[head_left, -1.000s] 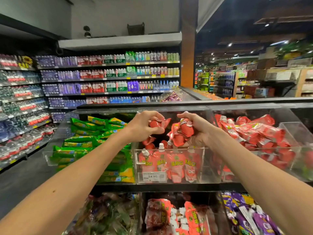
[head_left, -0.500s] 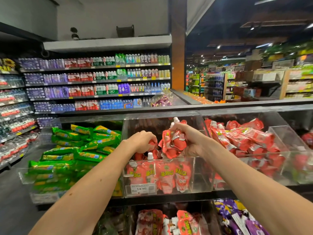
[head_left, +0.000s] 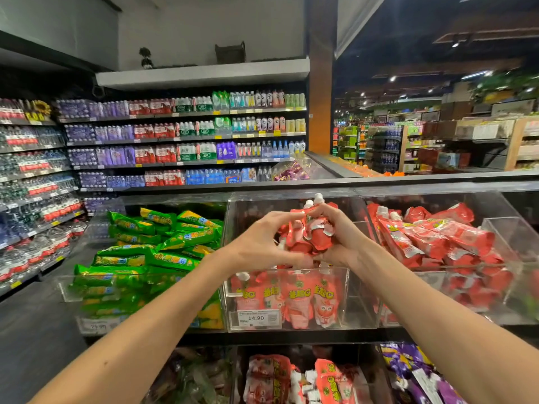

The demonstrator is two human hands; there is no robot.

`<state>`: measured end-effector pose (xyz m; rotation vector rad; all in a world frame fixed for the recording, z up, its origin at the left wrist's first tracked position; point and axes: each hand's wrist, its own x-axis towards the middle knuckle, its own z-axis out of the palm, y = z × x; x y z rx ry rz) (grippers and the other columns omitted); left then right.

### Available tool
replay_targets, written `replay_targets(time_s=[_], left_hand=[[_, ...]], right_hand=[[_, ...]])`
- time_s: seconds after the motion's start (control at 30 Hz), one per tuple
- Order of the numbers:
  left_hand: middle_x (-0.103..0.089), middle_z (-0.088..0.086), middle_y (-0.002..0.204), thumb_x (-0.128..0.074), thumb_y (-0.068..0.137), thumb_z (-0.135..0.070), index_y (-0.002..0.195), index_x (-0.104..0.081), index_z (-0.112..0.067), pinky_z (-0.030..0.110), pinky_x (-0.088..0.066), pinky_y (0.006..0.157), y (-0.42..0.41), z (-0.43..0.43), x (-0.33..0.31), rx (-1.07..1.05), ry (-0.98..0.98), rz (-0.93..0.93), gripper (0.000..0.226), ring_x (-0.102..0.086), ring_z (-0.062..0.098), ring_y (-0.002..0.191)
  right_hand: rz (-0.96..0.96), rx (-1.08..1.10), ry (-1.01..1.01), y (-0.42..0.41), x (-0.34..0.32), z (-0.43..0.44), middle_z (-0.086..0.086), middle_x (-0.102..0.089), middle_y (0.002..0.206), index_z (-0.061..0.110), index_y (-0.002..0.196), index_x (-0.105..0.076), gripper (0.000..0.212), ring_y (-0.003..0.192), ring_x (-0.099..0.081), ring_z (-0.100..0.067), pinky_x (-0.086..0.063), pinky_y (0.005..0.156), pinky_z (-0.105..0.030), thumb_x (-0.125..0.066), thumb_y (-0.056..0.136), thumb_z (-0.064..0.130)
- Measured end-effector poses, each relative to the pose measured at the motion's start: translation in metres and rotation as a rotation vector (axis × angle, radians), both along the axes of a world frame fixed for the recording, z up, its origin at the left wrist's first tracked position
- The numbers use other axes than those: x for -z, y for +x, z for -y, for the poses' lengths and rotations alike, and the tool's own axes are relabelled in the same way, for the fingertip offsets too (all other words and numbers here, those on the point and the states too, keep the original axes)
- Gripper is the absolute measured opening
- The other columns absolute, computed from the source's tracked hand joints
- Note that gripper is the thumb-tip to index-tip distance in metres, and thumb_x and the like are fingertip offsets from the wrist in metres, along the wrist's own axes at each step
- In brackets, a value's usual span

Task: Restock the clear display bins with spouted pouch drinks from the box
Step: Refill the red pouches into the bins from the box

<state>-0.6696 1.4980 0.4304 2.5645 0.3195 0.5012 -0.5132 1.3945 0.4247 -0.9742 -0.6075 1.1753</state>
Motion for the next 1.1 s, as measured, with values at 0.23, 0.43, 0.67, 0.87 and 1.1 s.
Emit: replay_targets(time_s=[0.23, 0.43, 0.67, 0.87, 1.1], left_hand=[[-0.057, -0.007, 0.139, -0.074, 0.085, -0.041, 0.139, -0.055, -0.029, 0.030, -0.040, 0.111, -0.003, -0.001, 0.011, -0.050, 0.164, 0.186, 0.058, -0.053, 0.008, 0.128], [-0.074, -0.002, 0.108, -0.054, 0.093, -0.060, 0.113, -0.065, -0.028, 0.035, -0.051, 0.092, -0.001, -0.006, 0.010, -0.136, -0.341, 0.428, 0.039, -0.069, 0.011, 0.099], [-0.069, -0.004, 0.121, -0.054, 0.092, -0.062, 0.124, -0.061, -0.025, 0.045, -0.045, 0.104, 0.030, -0.028, 0.009, -0.233, -0.062, 0.075, 0.050, -0.062, 0.017, 0.115], [-0.064, 0.005, 0.114, -0.050, 0.097, -0.054, 0.119, -0.055, -0.025, 0.055, -0.032, 0.102, 0.069, -0.028, 0.015, -0.316, 0.472, -0.383, 0.036, -0.053, 0.029, 0.120], [-0.057, 0.001, 0.134, -0.058, 0.081, -0.075, 0.137, -0.054, -0.033, 0.051, -0.027, 0.109, 0.078, -0.035, 0.016, -0.326, 0.354, -0.680, 0.070, -0.044, 0.026, 0.133]], right_hand=[[-0.069, 0.051, 0.043, -0.005, 0.002, 0.003, -0.020, -0.071, 0.104, 0.004, 0.108, -0.065, 0.040, 0.090, -0.070, -0.035, -0.052, 0.086, -0.051, -0.048, 0.087, 0.034], [-0.122, 0.217, -0.018, -0.004, -0.008, 0.009, -0.011, -0.065, 0.067, 0.007, 0.080, -0.055, 0.019, 0.059, -0.062, -0.027, -0.044, 0.071, -0.037, -0.047, 0.086, 0.023], [0.010, 0.206, -0.148, -0.007, -0.021, 0.016, -0.006, -0.061, 0.059, 0.011, 0.079, -0.052, 0.013, 0.055, -0.058, -0.021, -0.046, 0.063, -0.033, -0.049, 0.088, 0.020], [0.074, 0.175, -0.175, 0.002, -0.029, 0.034, -0.011, -0.061, 0.079, 0.011, 0.098, -0.054, 0.014, 0.071, -0.059, -0.024, -0.050, 0.068, -0.037, -0.052, 0.085, 0.016], [0.184, 0.163, -0.222, 0.009, -0.029, 0.050, -0.012, -0.065, 0.070, 0.009, 0.092, -0.053, 0.009, 0.063, -0.063, -0.025, -0.053, 0.063, -0.037, -0.054, 0.087, 0.016]])
